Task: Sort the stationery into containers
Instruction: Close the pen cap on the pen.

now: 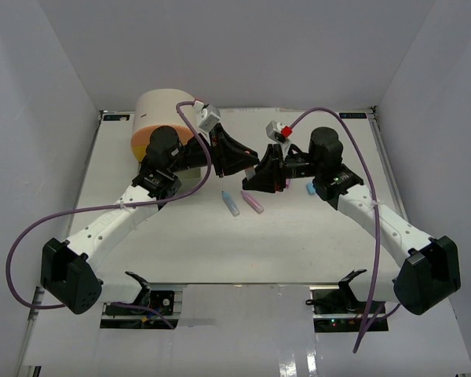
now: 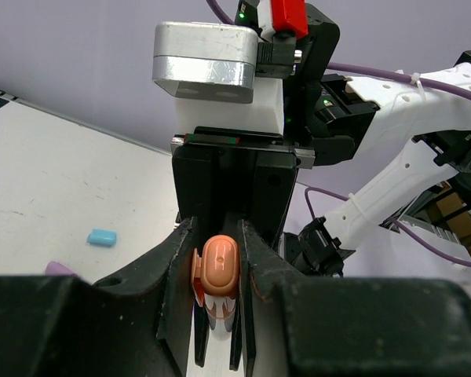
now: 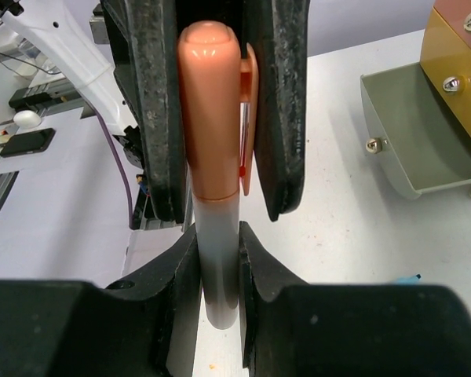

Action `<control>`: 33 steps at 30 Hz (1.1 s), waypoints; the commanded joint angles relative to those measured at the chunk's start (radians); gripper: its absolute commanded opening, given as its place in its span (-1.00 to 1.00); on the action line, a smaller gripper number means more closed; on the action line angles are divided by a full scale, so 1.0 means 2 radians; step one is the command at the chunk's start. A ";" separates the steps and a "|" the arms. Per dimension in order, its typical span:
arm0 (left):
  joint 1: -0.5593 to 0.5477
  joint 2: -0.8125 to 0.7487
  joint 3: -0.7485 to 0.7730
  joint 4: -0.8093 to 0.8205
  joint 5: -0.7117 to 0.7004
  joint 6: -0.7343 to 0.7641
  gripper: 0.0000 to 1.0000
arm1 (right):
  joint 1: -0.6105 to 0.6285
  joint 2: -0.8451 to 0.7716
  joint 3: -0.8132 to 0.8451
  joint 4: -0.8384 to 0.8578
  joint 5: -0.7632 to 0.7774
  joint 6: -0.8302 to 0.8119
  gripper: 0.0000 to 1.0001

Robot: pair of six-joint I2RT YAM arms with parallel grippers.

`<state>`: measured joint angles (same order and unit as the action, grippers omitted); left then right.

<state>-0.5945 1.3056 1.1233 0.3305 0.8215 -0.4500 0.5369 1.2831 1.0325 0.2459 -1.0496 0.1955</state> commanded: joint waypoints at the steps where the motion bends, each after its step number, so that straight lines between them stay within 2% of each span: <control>1: -0.013 0.007 -0.029 -0.076 0.061 -0.008 -1.00 | -0.012 -0.010 0.064 0.084 0.027 -0.002 -0.85; 19: -0.017 0.017 -0.034 -0.109 0.086 -0.008 -1.00 | -0.020 0.009 0.113 0.088 0.025 -0.002 -0.85; 25: -0.017 0.008 -0.027 -0.112 0.052 -0.004 -1.00 | -0.019 0.007 0.104 0.087 0.019 -0.001 -0.85; 30: -0.017 0.007 -0.001 -0.109 0.003 0.016 -1.00 | -0.019 -0.011 0.043 0.081 0.014 -0.004 -0.65; 33: -0.017 0.017 0.022 -0.109 0.011 0.032 -1.00 | -0.020 -0.019 0.017 0.073 0.009 -0.004 -0.52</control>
<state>-0.6006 1.3071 1.1545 0.2737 0.7685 -0.4236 0.5163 1.3132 1.0721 0.2157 -1.0882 0.1780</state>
